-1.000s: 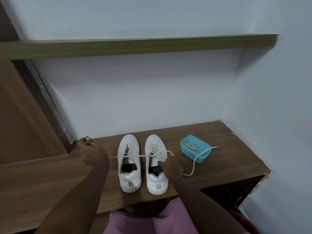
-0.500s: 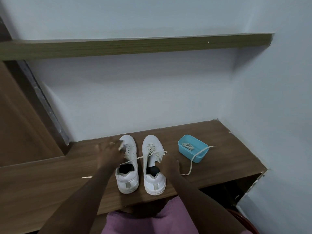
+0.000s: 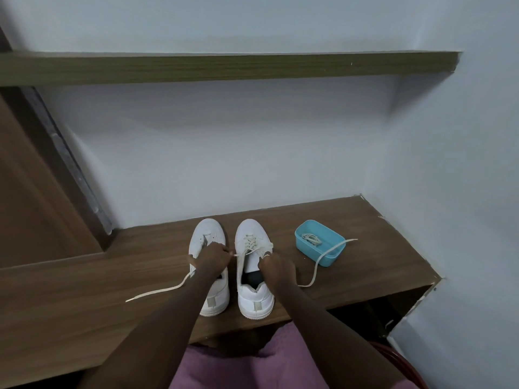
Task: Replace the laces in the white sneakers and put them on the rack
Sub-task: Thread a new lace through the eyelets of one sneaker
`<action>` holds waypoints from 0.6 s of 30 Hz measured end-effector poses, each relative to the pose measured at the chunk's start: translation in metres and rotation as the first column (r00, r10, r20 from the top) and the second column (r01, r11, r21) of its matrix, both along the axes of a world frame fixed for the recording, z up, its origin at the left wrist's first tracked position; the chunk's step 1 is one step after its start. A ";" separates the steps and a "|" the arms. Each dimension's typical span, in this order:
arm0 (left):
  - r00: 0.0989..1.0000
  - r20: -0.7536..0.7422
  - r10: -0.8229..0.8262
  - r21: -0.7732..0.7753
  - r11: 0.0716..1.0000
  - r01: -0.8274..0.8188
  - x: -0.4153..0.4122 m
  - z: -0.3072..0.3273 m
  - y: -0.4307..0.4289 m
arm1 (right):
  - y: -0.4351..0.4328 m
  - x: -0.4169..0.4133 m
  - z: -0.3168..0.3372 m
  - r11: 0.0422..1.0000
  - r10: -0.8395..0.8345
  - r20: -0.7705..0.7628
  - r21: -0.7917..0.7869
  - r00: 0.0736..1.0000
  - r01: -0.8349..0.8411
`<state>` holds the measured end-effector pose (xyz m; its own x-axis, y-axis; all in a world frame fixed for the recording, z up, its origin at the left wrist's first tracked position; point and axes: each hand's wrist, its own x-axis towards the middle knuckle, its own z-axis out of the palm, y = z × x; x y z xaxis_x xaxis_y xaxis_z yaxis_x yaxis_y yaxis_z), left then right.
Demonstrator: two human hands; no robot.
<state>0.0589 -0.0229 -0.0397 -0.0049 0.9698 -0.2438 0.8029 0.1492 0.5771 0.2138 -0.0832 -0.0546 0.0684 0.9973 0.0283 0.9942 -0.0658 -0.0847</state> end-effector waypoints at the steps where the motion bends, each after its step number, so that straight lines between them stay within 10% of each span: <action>1: 0.999 0.044 0.026 -0.006 1.000 -0.026 -0.006 0.001 0.002 | 0.001 0.001 -0.001 1.000 0.012 0.020 -0.017 1.000 -0.012; 11: 0.919 -0.124 0.375 0.079 0.926 -0.368 -0.056 0.021 0.008 | 0.003 0.006 -0.004 0.996 0.064 0.074 -0.059 0.995 -0.060; 18: 0.871 -0.420 0.255 0.231 0.958 -0.169 -0.029 0.025 -0.019 | 0.000 0.003 -0.003 0.985 -0.164 -0.336 -0.006 0.928 0.172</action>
